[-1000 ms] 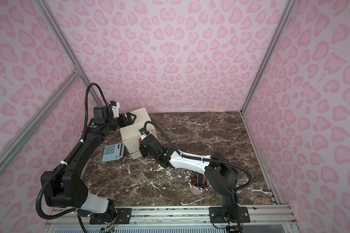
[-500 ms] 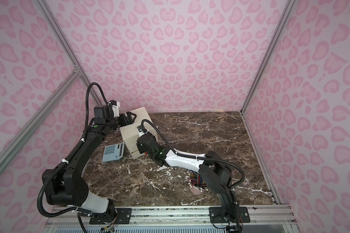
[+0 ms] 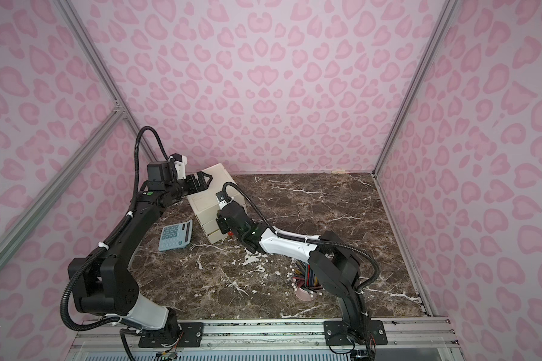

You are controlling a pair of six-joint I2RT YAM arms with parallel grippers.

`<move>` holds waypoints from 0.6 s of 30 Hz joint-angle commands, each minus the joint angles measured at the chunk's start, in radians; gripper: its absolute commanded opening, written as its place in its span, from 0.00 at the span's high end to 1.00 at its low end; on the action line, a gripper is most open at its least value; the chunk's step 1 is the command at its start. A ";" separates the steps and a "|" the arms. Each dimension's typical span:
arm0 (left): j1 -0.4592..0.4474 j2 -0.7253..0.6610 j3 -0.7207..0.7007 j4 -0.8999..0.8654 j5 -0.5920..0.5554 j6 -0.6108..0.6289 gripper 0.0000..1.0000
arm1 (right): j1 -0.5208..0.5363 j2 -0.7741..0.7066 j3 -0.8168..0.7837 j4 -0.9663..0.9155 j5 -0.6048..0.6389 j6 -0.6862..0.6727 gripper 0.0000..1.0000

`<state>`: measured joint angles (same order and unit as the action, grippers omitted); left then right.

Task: Take the sponge out of the drawer
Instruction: Open the drawer in the storage box.

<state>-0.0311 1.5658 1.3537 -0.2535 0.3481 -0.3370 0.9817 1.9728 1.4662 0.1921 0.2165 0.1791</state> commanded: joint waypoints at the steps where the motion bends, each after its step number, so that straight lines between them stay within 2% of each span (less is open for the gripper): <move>1: 0.000 0.011 0.011 -0.032 0.007 -0.002 0.01 | 0.000 0.012 -0.010 0.026 0.006 0.004 0.69; 5: 0.000 0.013 0.013 -0.039 -0.006 0.001 0.01 | -0.001 -0.001 -0.033 0.028 0.040 0.011 0.79; 8: 0.000 0.013 0.016 -0.043 -0.012 0.004 0.01 | 0.000 -0.042 -0.078 0.051 0.063 0.014 0.82; 18: 0.000 0.035 0.032 -0.060 -0.036 0.012 0.01 | 0.013 -0.282 -0.335 0.048 0.094 0.066 0.82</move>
<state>-0.0319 1.5879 1.3773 -0.2569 0.3401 -0.3294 0.9905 1.7271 1.1816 0.2386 0.2390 0.2119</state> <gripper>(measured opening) 0.987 0.287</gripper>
